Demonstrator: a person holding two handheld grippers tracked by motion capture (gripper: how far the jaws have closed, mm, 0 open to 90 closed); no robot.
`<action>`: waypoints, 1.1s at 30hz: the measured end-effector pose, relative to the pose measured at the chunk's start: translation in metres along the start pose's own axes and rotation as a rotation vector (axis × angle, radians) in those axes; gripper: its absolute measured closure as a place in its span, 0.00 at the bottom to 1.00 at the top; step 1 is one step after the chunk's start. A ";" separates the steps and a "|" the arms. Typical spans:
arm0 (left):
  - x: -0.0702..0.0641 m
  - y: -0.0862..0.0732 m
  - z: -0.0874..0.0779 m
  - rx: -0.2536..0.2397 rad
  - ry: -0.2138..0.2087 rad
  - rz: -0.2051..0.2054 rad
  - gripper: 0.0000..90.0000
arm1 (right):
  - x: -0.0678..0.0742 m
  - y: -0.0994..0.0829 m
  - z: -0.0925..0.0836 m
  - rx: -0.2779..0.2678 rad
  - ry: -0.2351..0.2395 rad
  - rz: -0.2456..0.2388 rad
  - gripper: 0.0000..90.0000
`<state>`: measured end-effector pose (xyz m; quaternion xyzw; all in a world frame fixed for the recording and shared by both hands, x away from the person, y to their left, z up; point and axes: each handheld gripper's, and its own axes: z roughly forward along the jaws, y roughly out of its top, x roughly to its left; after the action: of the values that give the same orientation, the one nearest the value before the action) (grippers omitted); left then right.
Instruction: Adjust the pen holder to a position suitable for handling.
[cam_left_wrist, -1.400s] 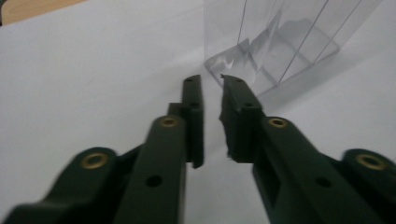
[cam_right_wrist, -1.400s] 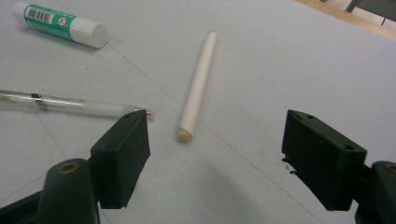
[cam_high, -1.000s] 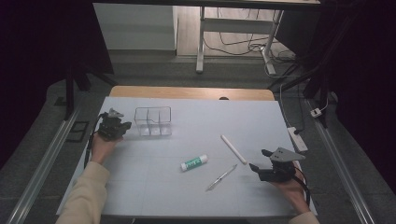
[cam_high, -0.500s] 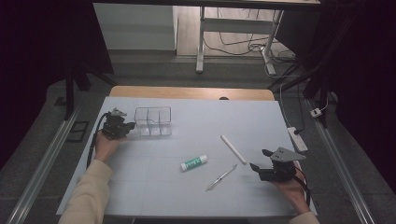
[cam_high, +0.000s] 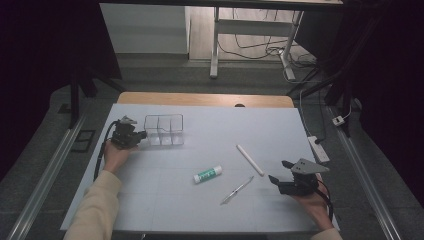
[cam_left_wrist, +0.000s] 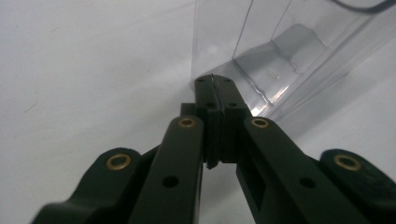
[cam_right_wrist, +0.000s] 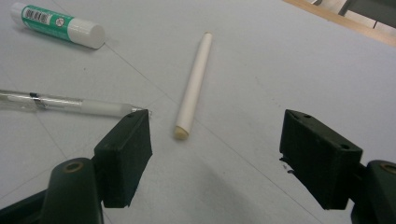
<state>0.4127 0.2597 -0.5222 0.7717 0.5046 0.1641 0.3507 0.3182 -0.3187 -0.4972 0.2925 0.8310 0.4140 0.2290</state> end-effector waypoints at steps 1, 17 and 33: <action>-0.001 0.000 0.000 0.002 0.002 0.001 0.99 | 0.000 0.000 0.000 -0.002 0.000 0.001 0.27; -0.013 0.006 0.007 0.009 -0.006 0.034 0.99 | 0.000 0.000 0.001 0.000 0.003 -0.001 0.27; -0.027 0.018 0.019 0.006 -0.025 0.063 0.99 | 0.000 -0.001 0.002 0.008 0.004 0.000 0.27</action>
<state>0.4246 0.2234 -0.5199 0.7902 0.4760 0.1641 0.3494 0.3189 -0.3178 -0.4992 0.2926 0.8330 0.4114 0.2264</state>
